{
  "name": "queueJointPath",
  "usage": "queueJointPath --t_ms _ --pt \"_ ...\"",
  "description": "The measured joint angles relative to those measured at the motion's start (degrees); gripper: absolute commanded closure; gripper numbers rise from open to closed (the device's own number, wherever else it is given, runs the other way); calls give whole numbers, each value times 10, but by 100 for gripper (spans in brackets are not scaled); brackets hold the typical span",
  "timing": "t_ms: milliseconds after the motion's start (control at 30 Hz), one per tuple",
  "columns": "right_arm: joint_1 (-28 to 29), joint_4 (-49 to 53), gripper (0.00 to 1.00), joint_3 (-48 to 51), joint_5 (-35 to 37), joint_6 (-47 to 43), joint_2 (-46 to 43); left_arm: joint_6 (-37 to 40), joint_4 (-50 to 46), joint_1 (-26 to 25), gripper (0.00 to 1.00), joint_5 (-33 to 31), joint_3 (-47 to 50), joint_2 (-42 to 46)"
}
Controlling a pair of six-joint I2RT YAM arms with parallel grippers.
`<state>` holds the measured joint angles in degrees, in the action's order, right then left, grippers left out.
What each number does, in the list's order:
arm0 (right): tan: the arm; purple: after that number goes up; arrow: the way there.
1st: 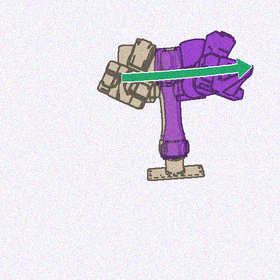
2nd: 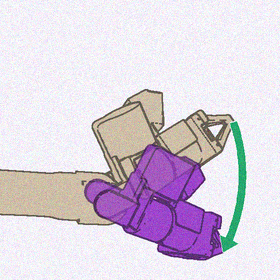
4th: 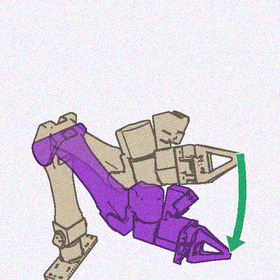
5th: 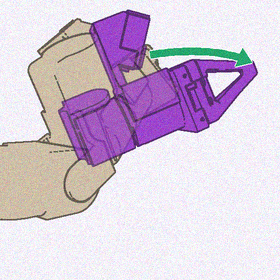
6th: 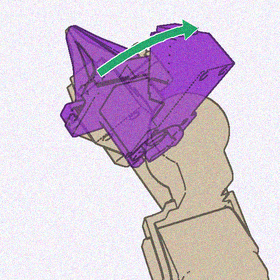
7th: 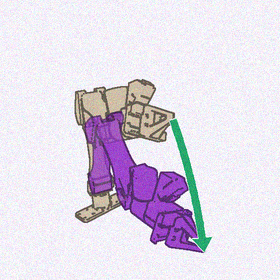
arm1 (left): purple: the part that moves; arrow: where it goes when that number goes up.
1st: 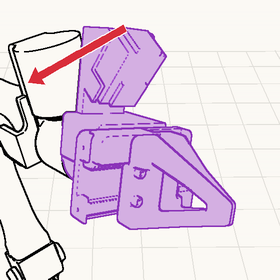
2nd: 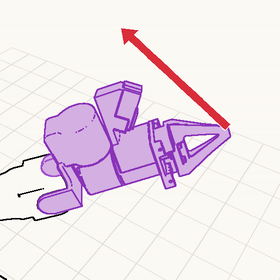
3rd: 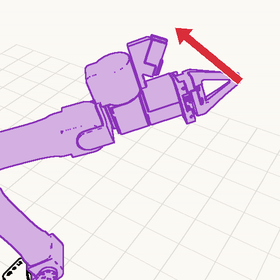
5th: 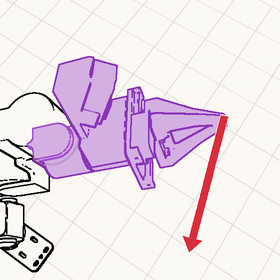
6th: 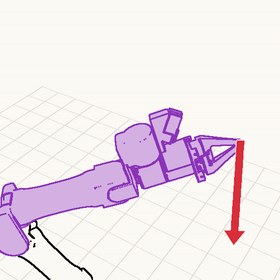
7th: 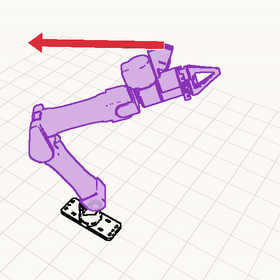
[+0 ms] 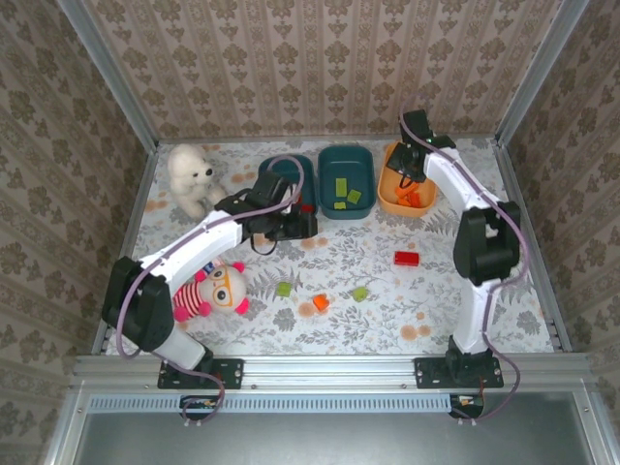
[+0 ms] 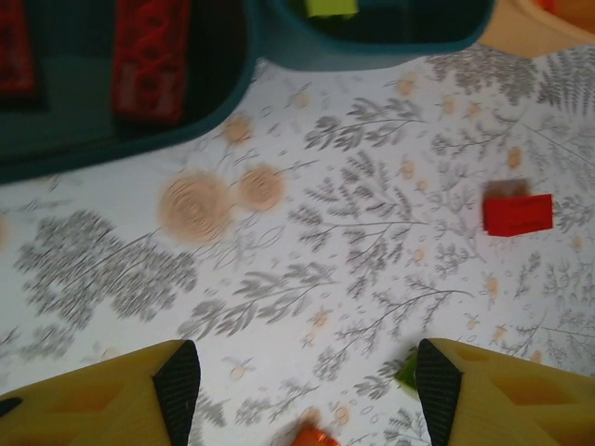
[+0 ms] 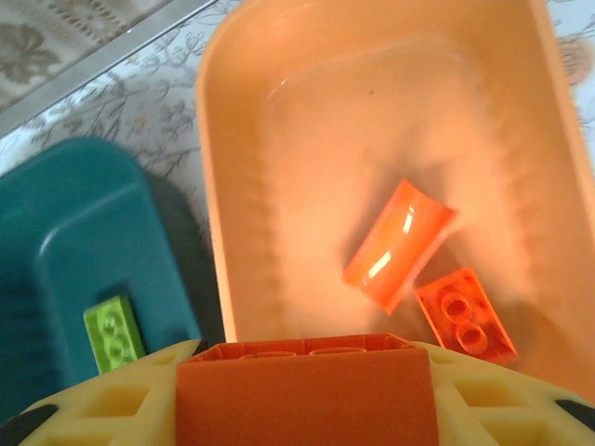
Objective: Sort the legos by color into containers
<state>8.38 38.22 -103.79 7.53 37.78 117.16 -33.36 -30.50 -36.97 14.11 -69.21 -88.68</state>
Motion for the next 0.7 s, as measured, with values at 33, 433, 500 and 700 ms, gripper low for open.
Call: queueJointPath --t_ms 33,433,500,700 --pt "-9 8 63 -27 -10 7 30 5 0 -6 34 0 -10 -10" --pt "-37 61 54 -174 -82 66 187 73 -28 -62 34 -10 -97 -104" --pt "-36 65 50 -179 -83 71 187 82 -36 -72 34 -11 -112 -120" --pt "-36 78 33 -182 -85 77 188 117 -56 -104 32 -15 -183 -194"
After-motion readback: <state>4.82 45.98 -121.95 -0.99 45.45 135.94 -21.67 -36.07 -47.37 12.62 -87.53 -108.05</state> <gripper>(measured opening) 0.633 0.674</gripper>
